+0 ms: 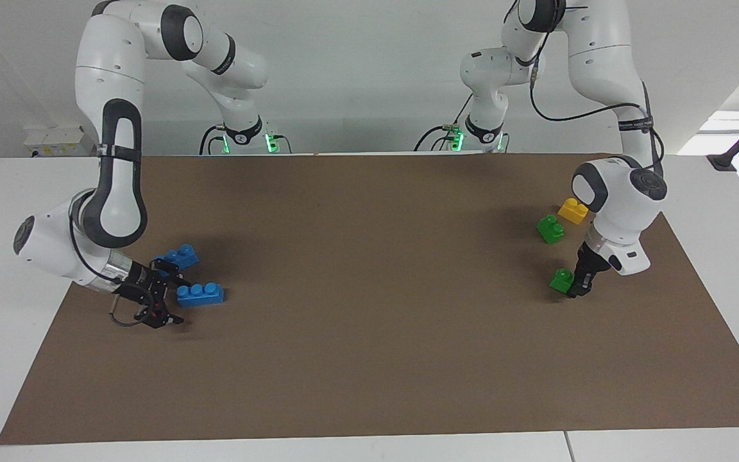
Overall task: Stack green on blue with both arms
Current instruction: 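Close the left gripper on the green brick while the right gripper grasps the blue brick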
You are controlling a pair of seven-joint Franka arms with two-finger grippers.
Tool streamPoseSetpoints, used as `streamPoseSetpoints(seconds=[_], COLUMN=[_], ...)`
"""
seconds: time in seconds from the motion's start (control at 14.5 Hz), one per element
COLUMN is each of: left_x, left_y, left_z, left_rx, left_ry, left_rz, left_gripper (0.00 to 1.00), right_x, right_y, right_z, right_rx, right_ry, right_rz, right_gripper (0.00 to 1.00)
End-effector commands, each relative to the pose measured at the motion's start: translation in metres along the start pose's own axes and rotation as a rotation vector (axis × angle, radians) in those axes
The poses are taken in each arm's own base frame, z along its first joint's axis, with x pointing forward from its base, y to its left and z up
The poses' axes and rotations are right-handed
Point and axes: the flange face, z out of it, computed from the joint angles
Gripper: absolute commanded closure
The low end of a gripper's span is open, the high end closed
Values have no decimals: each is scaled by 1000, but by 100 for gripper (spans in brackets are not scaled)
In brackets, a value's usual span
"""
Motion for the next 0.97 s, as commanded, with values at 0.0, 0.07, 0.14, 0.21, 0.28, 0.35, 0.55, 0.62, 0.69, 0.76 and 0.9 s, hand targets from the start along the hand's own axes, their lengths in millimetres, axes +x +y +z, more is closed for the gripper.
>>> streamPoseSetpoints(seconds=[0.0, 0.07, 0.14, 0.21, 0.28, 0.35, 0.55, 0.62, 0.69, 0.76, 0.9], left_x=[0, 0, 0, 0, 0, -1, -3, -4, -11, -13, -25], left_y=[-3, -3, -4, -2, 0, 3, 14, 17, 20, 21, 26], left_z=[3, 3, 3, 2, -1, -3, -24, -38, -50, -63, -79], left_rx=[-15, -15, -14, -14, -13, -11, 23, 24, 22, 21, 35], left_ry=[3, 4, 3, 2, -1, -2, -37, -38, -41, -39, -45], left_rz=[-16, -15, -18, -16, -17, -15, -25, -21, -12, -26, -75], left_gripper=[100, 100, 100, 100, 100, 100, 100, 100, 100, 100, 100], right_x=[-1, -2, -3, -4, -3, -5, -7, -9, -9, -10, -9], right_y=[6, 5, 5, 5, 6, 5, 4, 4, 4, 4, 6], right_z=[-4, -3, -3, -2, -2, -2, 0, 0, 0, 1, 0], right_rx=[27, 27, 25, 23, 22, 21, 19, 18, 18, 15, 10], right_ry=[-15, -15, -17, -18, -19, -20, -20, -20, -21, -23, -27], right_rz=[-12, -13, -15, -16, -15, -19, -41, -43, -49, -78, -169], right_gripper=[15, 18, 19, 22, 26, 31, 70, 77, 85, 97, 100])
